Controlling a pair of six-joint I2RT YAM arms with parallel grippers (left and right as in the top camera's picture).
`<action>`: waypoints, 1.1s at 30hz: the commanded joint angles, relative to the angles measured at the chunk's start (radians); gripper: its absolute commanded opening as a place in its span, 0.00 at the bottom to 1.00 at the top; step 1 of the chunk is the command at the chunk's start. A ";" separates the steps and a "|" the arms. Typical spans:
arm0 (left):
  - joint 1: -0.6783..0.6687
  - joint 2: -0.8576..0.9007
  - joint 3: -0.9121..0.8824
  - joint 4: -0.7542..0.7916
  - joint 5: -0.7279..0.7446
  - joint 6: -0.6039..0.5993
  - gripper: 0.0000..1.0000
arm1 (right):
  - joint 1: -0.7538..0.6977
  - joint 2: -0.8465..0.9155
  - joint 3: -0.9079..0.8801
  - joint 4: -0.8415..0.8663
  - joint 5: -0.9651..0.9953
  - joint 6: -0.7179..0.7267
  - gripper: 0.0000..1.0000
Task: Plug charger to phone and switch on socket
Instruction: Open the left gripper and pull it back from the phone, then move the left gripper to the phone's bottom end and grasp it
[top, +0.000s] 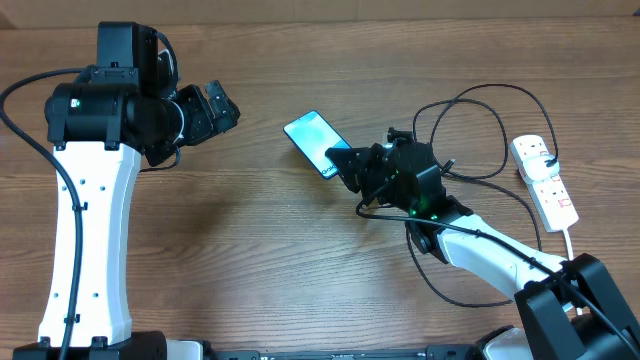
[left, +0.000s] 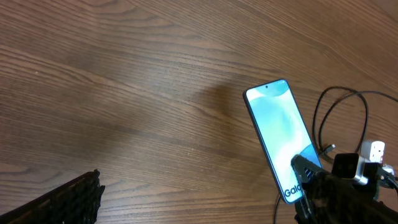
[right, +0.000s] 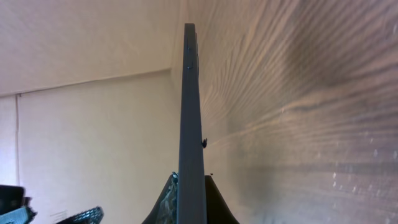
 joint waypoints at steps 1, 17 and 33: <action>0.000 -0.020 0.023 -0.003 -0.013 -0.044 1.00 | 0.000 -0.004 0.018 0.022 -0.090 0.092 0.04; 0.003 -0.057 0.023 -0.127 -0.006 0.146 1.00 | 0.000 -0.004 0.018 0.018 -0.133 0.170 0.04; 0.003 -0.336 -0.001 -0.135 -0.129 0.175 1.00 | 0.000 -0.004 0.018 0.014 -0.095 0.123 0.04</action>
